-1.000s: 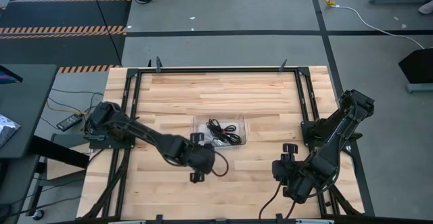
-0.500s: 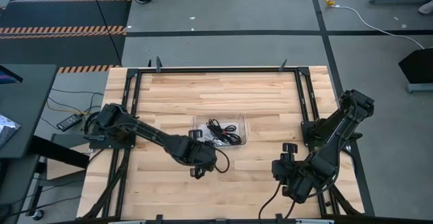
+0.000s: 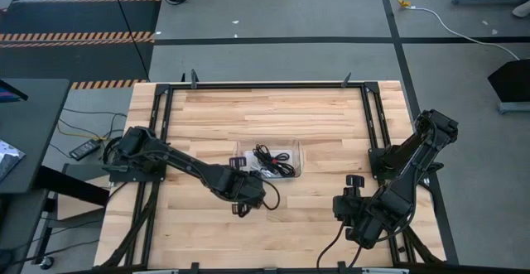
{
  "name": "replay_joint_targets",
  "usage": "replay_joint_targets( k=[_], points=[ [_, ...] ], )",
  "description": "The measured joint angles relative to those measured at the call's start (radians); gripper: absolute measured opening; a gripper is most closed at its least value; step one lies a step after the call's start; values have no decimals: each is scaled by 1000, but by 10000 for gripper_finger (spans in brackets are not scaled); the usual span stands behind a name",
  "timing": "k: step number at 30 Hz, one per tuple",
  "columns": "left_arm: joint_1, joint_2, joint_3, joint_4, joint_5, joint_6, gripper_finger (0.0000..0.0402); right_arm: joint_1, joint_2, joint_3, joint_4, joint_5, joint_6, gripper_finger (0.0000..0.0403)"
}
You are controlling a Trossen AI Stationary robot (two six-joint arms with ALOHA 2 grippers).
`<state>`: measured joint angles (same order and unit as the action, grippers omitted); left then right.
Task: Pick and place USB-C Cables
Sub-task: Move the transparent bin to the center of the table, then return to Home Position
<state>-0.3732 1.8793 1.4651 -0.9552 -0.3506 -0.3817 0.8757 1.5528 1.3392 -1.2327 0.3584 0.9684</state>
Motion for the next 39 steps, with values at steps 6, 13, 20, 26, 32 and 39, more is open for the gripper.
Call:
replay_joint_targets(
  k=[6, 13, 20, 26, 32, 39],
  points=[
    [-29, 0, 15, 57, 12, 5, 92, 0, 0, 0, 0, 4, -8, 208],
    [-74, 0, 95, 96, 4, 55, 92, 0, 0, 0, 1, 24, -10, 208],
    [-103, -2, 173, 212, -162, 205, 91, -15, 0, 0, 26, 167, -76, 208],
    [-48, -2, 144, 377, -159, 326, 91, -64, 0, 0, 81, 240, -139, 208],
    [54, -9, 91, 466, -19, 352, 91, -134, 0, 0, 47, 211, -210, 207],
    [133, -52, 89, 391, 16, 342, 91, -246, -25, 0, -50, 126, -292, 185]
  ],
)
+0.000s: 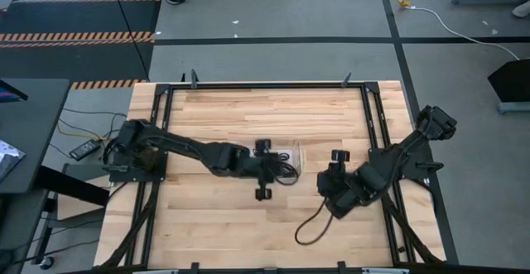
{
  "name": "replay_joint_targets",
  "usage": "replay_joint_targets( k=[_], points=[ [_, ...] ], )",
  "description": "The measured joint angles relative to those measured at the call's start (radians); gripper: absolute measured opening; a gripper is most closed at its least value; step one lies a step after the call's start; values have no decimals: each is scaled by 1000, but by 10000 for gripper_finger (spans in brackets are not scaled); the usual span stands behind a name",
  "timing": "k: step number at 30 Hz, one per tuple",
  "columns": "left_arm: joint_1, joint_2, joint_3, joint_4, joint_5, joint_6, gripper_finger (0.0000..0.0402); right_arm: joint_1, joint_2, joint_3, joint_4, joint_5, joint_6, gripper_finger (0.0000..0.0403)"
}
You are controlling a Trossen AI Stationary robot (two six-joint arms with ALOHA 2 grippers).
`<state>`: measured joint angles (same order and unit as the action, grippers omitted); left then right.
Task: Pick and place USB-C Cables
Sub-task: Return to Home Position
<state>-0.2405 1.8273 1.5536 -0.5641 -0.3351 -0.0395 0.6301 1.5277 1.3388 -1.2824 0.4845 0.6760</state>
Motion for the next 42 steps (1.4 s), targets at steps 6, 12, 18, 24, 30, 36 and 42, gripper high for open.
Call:
replay_joint_targets(
  k=[6, 12, 18, 24, 30, 36, 42],
  points=[
    [60, -87, 0, -242, 19, -74, 91, -144, -70, 0, -11, -72, -139, 144],
    [114, -122, 1, -296, 66, -99, 87, -318, -99, 0, 36, -178, -290, 61],
    [155, -122, 1, -310, 116, -79, 29, -442, -84, 0, 79, -263, -431, 10],
    [172, -131, 1, -367, 100, -52, 7, -488, -133, 0, 68, -236, -510, 4],
    [167, -232, -69, -308, 50, -50, 4, -442, -355, 0, 96, -175, -465, 3],
    [163, -451, -342, 95, 145, -29, 4, -359, -565, 0, 137, -161, -343, 2],
    [158, -689, -721, 581, 221, -31, 3, -225, -685, -68, 263, -89, -353, 1]
  ],
)
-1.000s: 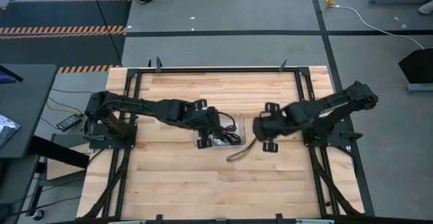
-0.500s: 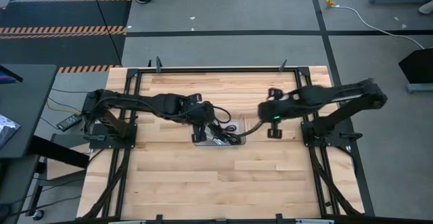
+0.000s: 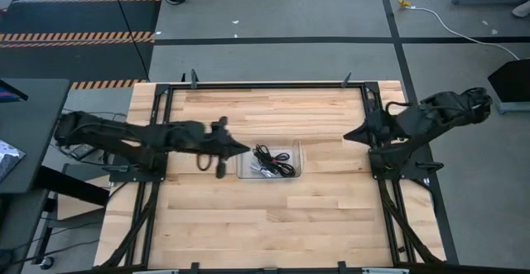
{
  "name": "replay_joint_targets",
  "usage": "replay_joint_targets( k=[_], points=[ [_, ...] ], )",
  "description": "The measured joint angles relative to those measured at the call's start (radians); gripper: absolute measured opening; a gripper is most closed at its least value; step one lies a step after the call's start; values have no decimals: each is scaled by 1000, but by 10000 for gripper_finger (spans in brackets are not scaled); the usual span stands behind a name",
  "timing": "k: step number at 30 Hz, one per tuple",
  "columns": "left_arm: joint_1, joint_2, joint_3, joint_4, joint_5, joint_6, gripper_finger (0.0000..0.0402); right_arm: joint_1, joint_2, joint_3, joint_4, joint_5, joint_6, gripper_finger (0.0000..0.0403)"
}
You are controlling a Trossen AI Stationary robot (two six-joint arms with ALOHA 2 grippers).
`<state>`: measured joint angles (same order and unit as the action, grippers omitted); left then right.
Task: Pick and place USB-C Cables
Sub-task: Return to Home Position
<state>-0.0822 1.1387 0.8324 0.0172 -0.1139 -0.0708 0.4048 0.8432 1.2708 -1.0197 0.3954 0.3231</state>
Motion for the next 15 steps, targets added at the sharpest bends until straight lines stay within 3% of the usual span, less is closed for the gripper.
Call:
replay_joint_targets(
  k=[6, 10, 15],
  points=[
    [6, -243, -264, 197, 0, -42, 3, 48, -146, -169, 119, 30, -18, 1],
    [4, -398, -357, 197, 0, -59, 5, 54, -278, -326, 225, 50, -5, 1],
    [-8, -544, -447, 210, -19, -82, 6, 54, -444, -588, 508, -1, -41, 1]
  ],
)
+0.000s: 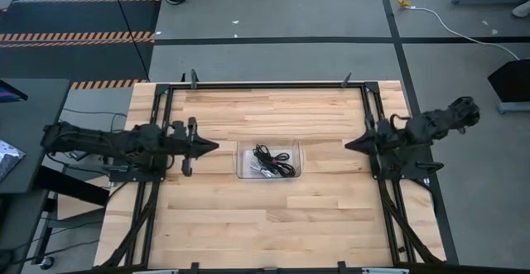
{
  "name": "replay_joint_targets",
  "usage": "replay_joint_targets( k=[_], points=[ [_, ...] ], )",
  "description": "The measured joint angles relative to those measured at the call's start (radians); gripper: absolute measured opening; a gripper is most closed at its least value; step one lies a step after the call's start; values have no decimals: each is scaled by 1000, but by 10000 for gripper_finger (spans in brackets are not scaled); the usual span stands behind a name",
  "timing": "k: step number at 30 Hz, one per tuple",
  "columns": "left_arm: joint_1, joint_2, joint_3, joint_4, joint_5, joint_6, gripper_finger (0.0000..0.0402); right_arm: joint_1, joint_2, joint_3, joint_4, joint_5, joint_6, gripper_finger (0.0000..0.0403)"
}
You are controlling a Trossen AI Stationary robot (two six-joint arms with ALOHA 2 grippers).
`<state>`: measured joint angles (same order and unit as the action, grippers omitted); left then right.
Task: Pick and place USB-C Cables
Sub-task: Return to Home Position
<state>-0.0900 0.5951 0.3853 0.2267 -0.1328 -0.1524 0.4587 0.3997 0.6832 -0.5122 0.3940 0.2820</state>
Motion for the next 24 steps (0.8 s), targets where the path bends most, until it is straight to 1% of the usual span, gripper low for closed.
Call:
replay_joint_targets(
  k=[4, 6, 8, 12, 17, 20, 24],
  points=[
    [-4, -53, -62, 23, -4, -2, 6, 0, -92, -201, 243, -64, -37, 1],
    [-4, -62, -90, 60, -4, -8, 7, -4, -123, -278, 307, -83, -48, 1],
    [-4, -70, -107, 71, -4, -12, 7, -7, -150, -339, 332, -104, -57, 1],
    [-4, -68, -130, 72, -3, -11, 8, -13, -205, -435, 385, -141, -102, 2],
    [14, -68, -165, 120, -4, 12, 8, -51, -261, -560, 593, -182, -222, 2],
    [27, -68, -181, 152, -4, 28, 8, -105, -281, -599, 623, -214, -229, 2],
    [47, -66, -186, 156, -4, 49, 8, -193, -286, -636, 617, -310, -198, 2]
  ],
)
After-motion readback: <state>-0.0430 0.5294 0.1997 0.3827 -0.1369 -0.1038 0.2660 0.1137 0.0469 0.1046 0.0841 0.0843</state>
